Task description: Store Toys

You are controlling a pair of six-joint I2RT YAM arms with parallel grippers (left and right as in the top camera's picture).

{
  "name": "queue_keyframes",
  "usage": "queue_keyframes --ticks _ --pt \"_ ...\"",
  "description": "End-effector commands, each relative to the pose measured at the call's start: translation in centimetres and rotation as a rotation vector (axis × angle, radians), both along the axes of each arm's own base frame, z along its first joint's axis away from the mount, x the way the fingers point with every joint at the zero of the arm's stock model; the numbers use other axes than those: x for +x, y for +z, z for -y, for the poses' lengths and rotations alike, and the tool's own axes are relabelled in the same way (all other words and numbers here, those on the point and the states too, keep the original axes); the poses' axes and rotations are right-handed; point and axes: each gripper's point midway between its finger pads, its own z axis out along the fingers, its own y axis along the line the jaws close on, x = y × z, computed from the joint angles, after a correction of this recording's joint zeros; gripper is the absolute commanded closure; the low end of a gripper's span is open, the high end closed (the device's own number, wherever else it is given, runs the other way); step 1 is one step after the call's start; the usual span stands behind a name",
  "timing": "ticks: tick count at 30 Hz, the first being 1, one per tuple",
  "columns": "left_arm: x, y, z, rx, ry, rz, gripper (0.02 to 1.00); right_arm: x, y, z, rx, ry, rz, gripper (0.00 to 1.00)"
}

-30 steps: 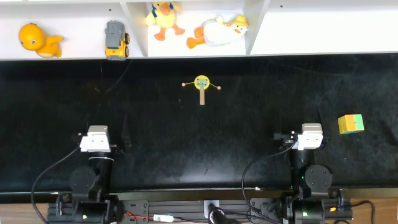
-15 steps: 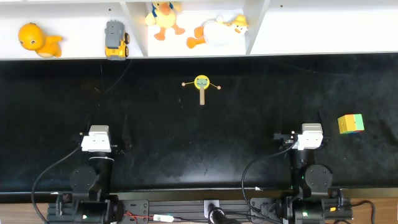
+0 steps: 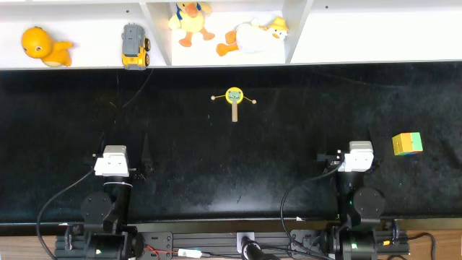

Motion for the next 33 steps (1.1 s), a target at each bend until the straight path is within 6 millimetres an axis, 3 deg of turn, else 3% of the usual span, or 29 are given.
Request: queue_keyframes --ticks 1,7,11,14,19,22,30,33 --pt "-0.1 0.2 0.1 0.018 -0.008 0.009 0.02 0.6 -0.6 -0.7 0.132 0.003 -0.168 0.007" --pt "-0.1 0.2 0.1 0.018 -0.008 0.009 0.02 0.3 -3.0 -4.8 0.335 0.013 -0.668 0.005" --pt "-0.1 0.2 0.1 0.018 -0.008 0.009 0.02 0.7 -3.7 -7.3 0.378 -0.053 -0.862 0.003" --pt "-0.1 0.2 0.1 0.018 -0.008 0.009 0.02 2.1 -4.2 -9.7 0.361 -0.082 -0.905 0.005" --pt "-0.1 0.2 0.1 0.018 -0.008 0.009 0.02 6.6 -6.6 -18.7 0.325 -0.009 -0.913 0.003" --pt "-0.1 0.2 0.1 0.018 -0.008 0.009 0.02 8.1 -8.0 -21.9 0.316 0.01 -0.947 0.005" --pt "-0.1 0.2 0.1 0.018 -0.008 0.009 0.02 11.2 -12.1 -28.3 0.28 0.059 -1.041 0.003" --pt "-0.1 0.2 0.1 0.018 -0.008 0.009 0.02 11.3 -13.3 -28.7 0.288 0.028 -1.074 0.003"
